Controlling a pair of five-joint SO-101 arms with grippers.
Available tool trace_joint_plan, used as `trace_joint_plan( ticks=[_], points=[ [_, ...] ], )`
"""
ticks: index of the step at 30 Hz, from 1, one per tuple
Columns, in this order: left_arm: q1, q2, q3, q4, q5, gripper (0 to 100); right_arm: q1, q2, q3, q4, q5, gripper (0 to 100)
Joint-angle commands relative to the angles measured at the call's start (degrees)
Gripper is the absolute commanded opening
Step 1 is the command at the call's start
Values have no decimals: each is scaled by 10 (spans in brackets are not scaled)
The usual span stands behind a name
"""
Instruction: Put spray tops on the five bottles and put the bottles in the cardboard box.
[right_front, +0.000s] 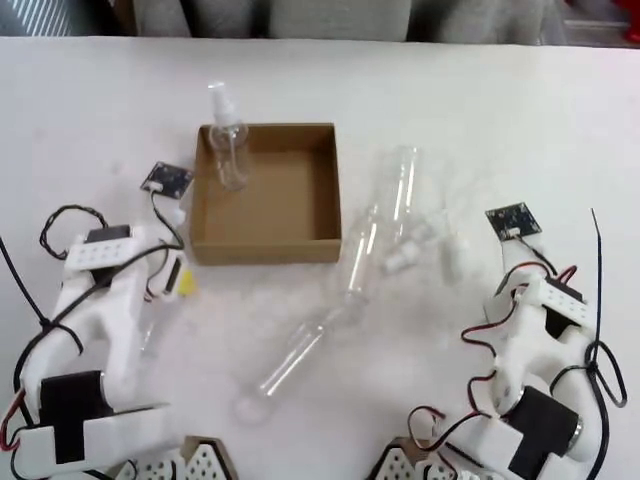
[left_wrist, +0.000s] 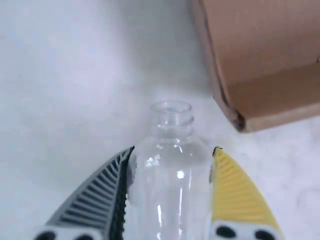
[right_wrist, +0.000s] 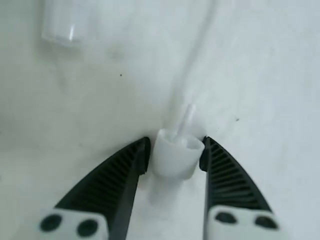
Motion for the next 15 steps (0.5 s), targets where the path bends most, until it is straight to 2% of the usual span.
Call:
trace_joint_plan(
  ticks=[1, 4, 11, 12, 15],
  points=[
    [-6, -29, -3, -9, 3, 106, -1, 23, -36, -11, -3, 131],
    [-6, -29, -3, -9, 3, 106, 6, 23, -50, -11, -3, 20],
    [-5, -29, -3, -9, 3, 106, 61, 23, -120, -10, 6, 19],
    [-5, -29, -3, -9, 3, 106, 67, 23, -132, -10, 35, 19],
    [-5, -29, -3, -9, 3, 106, 84, 23, -141, 0, 207, 19]
  ],
)
